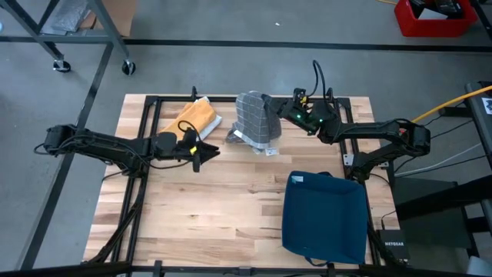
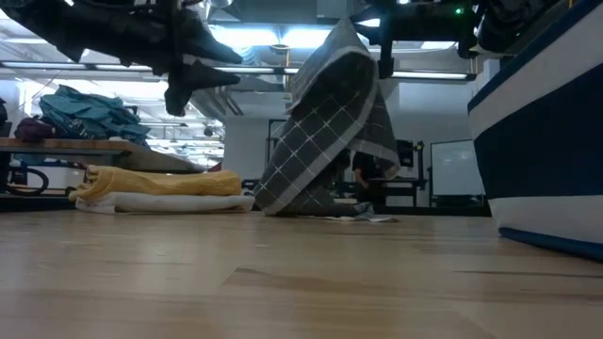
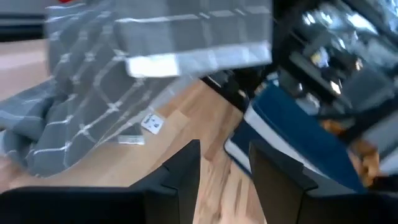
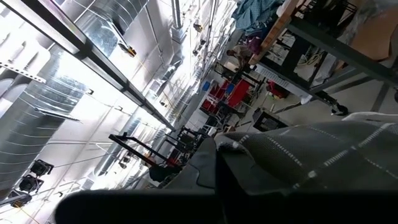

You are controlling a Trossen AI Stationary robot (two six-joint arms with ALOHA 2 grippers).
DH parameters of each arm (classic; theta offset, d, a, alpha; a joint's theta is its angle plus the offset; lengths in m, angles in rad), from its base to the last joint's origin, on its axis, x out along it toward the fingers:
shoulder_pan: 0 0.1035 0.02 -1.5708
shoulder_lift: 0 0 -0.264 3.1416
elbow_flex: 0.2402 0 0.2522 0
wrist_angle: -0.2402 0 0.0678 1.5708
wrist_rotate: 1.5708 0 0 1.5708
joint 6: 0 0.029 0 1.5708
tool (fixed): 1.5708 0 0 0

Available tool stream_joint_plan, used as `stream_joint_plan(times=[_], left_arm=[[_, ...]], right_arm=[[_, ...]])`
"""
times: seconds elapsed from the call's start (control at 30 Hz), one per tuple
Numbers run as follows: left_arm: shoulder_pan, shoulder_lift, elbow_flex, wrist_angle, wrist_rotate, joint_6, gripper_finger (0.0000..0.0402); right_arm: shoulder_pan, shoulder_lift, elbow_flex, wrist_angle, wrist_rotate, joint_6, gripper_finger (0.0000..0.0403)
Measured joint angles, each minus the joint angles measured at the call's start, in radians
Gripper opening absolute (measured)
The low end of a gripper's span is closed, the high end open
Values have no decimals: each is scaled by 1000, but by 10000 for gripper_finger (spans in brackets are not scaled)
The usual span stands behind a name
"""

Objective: Fold towel
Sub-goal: Fold the gray towel

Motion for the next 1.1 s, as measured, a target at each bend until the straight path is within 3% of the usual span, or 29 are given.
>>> stream_joint_plan(times=[0.3,0.43,0.63,0.83,1.1], left_arm=[[67,90,0,14,-32,-340,129],[72,185,0,125,-27,-431,129],[96,360,0,357,-28,-525,132],[121,510,2,549,-28,-630,161],[127,608,101,586,-28,-593,193]], right_arm=[[0,0,0,-1,-27,0,2],[0,0,0,-11,-33,0,2],[0,0,0,-22,-33,-2,3],[0,0,0,-22,-59,-3,3],[0,0,0,-45,-77,-3,3]])
